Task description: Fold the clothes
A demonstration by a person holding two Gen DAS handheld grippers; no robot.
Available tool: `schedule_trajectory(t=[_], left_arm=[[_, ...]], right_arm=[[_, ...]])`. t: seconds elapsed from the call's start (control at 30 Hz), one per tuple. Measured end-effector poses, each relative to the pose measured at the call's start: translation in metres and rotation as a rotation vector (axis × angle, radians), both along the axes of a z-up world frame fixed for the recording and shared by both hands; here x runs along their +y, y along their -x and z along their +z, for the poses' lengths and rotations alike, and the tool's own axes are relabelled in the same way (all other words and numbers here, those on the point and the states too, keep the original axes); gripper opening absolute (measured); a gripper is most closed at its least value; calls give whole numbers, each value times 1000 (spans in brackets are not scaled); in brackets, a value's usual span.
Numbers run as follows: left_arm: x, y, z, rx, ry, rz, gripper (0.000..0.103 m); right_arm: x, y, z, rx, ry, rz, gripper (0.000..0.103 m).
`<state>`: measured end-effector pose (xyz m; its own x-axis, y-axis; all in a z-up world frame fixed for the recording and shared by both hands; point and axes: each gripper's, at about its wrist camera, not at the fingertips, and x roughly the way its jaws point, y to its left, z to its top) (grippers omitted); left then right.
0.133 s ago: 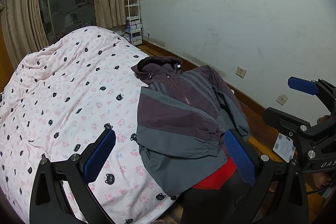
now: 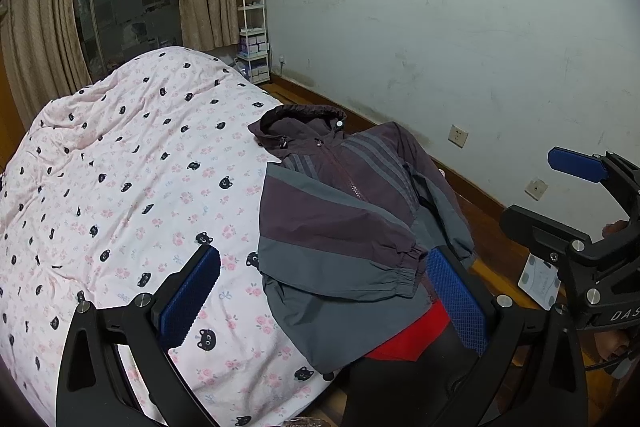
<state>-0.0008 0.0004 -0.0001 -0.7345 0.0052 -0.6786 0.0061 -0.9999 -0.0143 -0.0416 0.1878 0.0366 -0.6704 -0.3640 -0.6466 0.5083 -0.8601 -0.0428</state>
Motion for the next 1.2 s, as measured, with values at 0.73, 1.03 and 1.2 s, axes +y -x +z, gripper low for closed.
schedule_trajectory(t=[0.73, 1.03, 1.2], left_arm=[[-10, 2, -1, -9, -20, -9, 102], [-11, 4, -2, -14, -25, -8, 102], [-12, 10, -7, -29, -44, -15, 103]], right_arm=[[1, 4, -2, 3, -14, -24, 103], [0, 3, 0, 8, -21, -27, 103], [2, 4, -3, 6, -21, -26, 103]])
